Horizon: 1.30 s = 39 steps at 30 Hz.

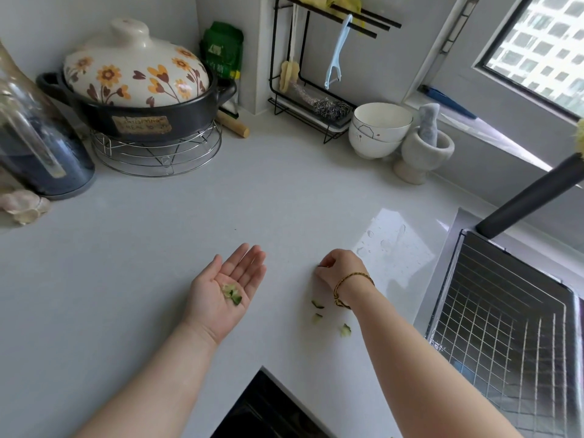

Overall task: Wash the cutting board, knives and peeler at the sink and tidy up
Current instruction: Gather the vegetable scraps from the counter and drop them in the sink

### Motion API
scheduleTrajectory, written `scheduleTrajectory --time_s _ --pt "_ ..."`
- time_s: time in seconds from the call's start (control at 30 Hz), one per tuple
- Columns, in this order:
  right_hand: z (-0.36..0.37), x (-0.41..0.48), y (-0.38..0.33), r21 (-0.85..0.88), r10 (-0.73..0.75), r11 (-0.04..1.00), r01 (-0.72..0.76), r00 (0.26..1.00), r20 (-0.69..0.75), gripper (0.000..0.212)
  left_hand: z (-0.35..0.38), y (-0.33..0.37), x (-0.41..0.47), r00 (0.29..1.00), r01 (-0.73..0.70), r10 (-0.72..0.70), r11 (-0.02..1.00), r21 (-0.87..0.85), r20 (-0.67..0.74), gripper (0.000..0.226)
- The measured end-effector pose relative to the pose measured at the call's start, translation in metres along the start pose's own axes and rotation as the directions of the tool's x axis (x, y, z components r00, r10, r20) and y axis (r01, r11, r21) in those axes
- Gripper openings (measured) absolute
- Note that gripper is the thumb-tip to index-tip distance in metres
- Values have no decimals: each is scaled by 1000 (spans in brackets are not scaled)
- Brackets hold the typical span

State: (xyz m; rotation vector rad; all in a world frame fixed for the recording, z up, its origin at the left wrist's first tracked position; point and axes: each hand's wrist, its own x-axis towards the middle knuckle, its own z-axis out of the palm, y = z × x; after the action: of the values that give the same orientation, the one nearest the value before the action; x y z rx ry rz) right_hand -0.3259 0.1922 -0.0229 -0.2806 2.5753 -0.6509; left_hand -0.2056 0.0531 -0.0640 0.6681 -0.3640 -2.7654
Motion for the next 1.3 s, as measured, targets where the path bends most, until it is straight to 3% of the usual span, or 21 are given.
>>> scheduleTrajectory --time_s 0.13,0.2,0.23,0.27,0.3,0.33,0.4,0.47,0.53,0.67,0.77,0.87,1.17,1.3 --pt "3 -5 5 -24 -43 999 42 999 -26 16 6 2 -5 999 29 -30 999 23 28 23" --pt "9 -16 5 132 -81 987 96 990 -112 10 7 1 -4 998 37 -37 999 11 46 46" --pt "12 -25 3 238 -115 959 156 977 -178 19 5 -1 -2 997 47 -47 999 2 56 46" --pt "18 -33 -1 318 -161 917 239 954 -253 29 6 -4 -1 999 46 -45 999 -6 29 31" --pt "25 -41 -4 354 -217 877 325 925 -313 35 10 -6 -2 999 47 -47 999 -17 5 30" --pt "35 -51 -10 355 -283 842 407 892 -352 35 9 -10 2 999 44 -45 999 -26 -22 50" --pt "55 -66 -19 293 -426 787 543 822 -377 9 15 -16 4 997 71 -72 997 -19 -37 66" --pt "70 -71 -22 115 -542 748 653 703 -461 11 22 -22 1 995 94 -94 995 16 -26 64" --pt "75 -69 -18 75 -571 703 707 625 -532 11 27 -23 -2 995 103 -102 994 48 -22 55" --pt "52 -57 -6 184 -414 786 590 723 -553 9 28 -21 -7 994 107 -107 994 -24 1 60" --pt "28 -31 14 141 -189 954 264 896 -401 20 27 -18 -11 995 101 -101 994 -48 1 65" --pt "15 -13 24 63 -46 996 65 964 -262 26 25 -14 -14 996 85 -85 996 -25 -10 64" --pt "8 -8 16 -127 -66 991 49 990 -128 22 22 -9 -14 997 72 -73 997 -15 -22 64" --pt "8 -27 18 8 -144 989 146 984 -108 13 21 -7 -12 997 67 -68 998 -10 -28 61"
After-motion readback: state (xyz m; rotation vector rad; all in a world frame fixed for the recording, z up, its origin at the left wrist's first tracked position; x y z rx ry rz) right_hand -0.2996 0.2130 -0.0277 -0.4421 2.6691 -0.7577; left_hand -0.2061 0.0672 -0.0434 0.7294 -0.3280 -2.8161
